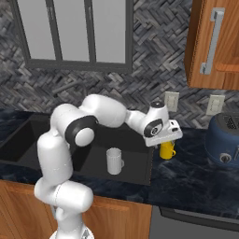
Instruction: Place the mug in the left basin and the glass cup in the right basin of the sink.
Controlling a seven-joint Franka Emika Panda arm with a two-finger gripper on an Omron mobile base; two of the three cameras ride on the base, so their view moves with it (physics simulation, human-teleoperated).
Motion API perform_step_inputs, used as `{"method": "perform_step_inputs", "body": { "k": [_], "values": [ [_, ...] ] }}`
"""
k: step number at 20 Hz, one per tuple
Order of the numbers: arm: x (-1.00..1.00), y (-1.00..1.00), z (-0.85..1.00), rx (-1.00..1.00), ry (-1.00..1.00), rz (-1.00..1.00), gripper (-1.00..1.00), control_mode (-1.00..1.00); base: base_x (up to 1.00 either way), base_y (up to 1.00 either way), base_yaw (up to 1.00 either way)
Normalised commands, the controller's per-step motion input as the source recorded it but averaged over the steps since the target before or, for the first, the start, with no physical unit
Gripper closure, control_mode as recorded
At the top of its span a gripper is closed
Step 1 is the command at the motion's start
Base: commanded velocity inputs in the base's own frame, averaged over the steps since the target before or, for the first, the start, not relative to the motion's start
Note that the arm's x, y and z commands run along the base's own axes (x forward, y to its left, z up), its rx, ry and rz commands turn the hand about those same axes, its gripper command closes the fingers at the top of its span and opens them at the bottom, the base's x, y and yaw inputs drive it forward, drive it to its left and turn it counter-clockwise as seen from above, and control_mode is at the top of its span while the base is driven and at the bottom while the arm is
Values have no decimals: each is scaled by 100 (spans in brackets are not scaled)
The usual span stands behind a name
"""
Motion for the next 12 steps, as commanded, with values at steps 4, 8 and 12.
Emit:
{"method": "perform_step_inputs", "body": {
  "k": [4,8,12],
  "values": [
    [19,0,-7,3,0,0,-100,-100,0,0,0],
    [7,0,-19,4,0,0,-100,-100,0,0,0],
    [0,0,-29,4,0,-1,-100,-100,0,0,0]
  ]
}}
